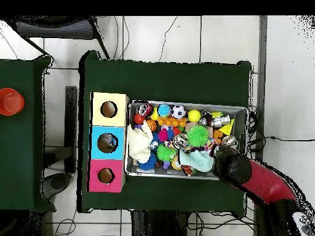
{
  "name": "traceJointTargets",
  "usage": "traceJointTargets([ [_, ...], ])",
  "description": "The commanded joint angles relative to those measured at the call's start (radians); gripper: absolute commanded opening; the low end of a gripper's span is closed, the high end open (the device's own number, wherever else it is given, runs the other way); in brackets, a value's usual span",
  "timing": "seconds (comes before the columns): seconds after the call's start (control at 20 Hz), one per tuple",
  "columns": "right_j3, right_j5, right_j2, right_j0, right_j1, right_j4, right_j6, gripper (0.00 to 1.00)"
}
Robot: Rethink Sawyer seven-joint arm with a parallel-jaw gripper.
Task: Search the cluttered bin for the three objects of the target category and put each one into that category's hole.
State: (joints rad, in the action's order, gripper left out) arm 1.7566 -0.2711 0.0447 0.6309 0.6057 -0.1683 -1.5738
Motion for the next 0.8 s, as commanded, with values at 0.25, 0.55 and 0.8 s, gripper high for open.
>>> traceJointTargets([
  [0.25,-0.041,0.043,-0.093,-0.005,-0.097,-0.101,-0.036,1.0],
  [0.55,-0.07,0.029,-0.05,-0.027,-0.11,-0.127,-0.044,1.0],
  [0.8,-0.083,0.029,-0.029,-0.028,-0.119,-0.141,-0.058,1.0],
])
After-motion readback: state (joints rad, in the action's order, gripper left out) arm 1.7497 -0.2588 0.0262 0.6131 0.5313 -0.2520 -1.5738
